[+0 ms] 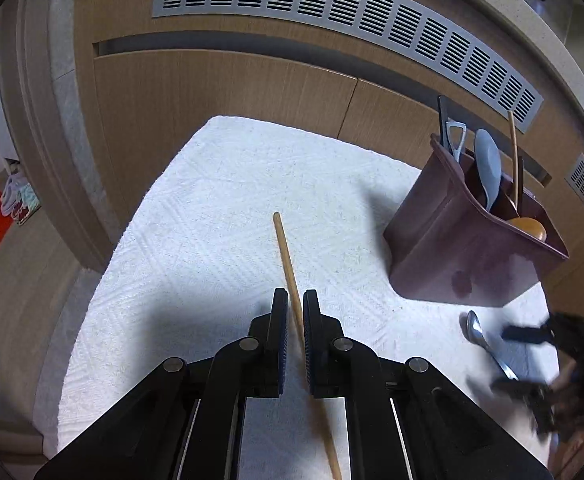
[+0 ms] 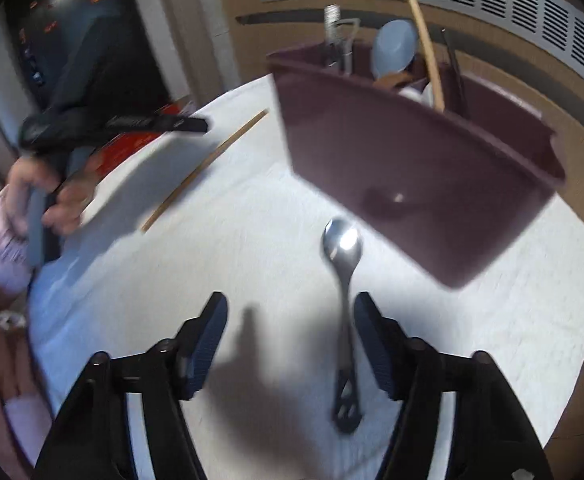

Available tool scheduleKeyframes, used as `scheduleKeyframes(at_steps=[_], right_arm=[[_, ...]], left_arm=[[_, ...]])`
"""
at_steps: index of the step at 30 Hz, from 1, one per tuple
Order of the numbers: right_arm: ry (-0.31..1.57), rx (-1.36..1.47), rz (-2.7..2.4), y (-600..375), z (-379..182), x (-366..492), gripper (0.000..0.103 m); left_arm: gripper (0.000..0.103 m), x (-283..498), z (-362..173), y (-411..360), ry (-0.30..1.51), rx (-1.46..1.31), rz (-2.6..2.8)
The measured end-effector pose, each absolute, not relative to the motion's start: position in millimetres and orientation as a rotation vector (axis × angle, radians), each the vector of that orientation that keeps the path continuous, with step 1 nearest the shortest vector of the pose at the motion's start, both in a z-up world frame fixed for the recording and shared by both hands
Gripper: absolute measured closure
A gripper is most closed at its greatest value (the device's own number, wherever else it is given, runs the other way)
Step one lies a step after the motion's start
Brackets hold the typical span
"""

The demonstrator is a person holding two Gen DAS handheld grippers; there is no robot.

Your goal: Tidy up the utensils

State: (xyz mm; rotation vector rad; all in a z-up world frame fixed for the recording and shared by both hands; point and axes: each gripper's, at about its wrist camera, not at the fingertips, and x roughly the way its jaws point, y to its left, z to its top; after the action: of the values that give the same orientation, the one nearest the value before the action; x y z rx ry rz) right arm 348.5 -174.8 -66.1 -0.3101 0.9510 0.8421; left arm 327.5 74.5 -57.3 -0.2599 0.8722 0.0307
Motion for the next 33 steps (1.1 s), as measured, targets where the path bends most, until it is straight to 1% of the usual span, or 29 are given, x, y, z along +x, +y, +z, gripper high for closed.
scheduleKeyframes(at_steps=[2, 4, 5, 8, 11, 19, 23, 24, 27, 33], right_arm=[[0.955, -0.303, 0.795, -167.6, -74.2, 364.5, 0.051], [0.957, -0.330, 0.765, -166.9, -78.7, 381.7, 0.052], [0.946, -0.345, 0.756, -165.2, -80.1, 383.1, 0.054], [0.922, -0.385, 0.715, -163.0, -78.4, 376.6, 0.077], [0.916, -0.353, 0.686, -168.6, -70.7, 366.8, 0.077], [0.858, -0.280, 0.670, -183.2, -39.3, 329.7, 0.077], [0.826, -0.242, 0.650, -194.1, -23.4, 309.9, 0.077], [0.816, -0.222, 0.648, -198.8, -18.0, 307.4, 0.077], [0.794, -0.168, 0.645, -208.8, -5.0, 303.0, 0.077], [0.735, -0.096, 0.585, -236.6, 20.2, 281.4, 0.077]], left_arm=[[0.094, 325.9, -57.3, 75.3, 0.881, -0.252, 0.022], [0.094, 323.3, -56.7, 74.8, 0.893, -0.244, 0.009], [0.094, 322.8, -56.3, 73.9, 0.900, -0.242, 0.003], [0.093, 324.9, -59.3, 73.5, 0.931, -0.247, -0.018], [0.089, 339.2, -62.0, 72.0, 1.002, -0.282, -0.043], [0.089, 406.0, -76.1, 59.3, 1.236, -0.201, 0.036], [0.091, 412.5, -75.5, 53.2, 1.222, -0.163, 0.042], [0.095, 409.8, -75.1, 54.3, 1.210, -0.179, 0.030], [0.097, 390.5, -75.7, 64.7, 1.161, -0.291, -0.008], [0.097, 321.5, -53.2, 56.7, 0.916, -0.338, -0.094]])
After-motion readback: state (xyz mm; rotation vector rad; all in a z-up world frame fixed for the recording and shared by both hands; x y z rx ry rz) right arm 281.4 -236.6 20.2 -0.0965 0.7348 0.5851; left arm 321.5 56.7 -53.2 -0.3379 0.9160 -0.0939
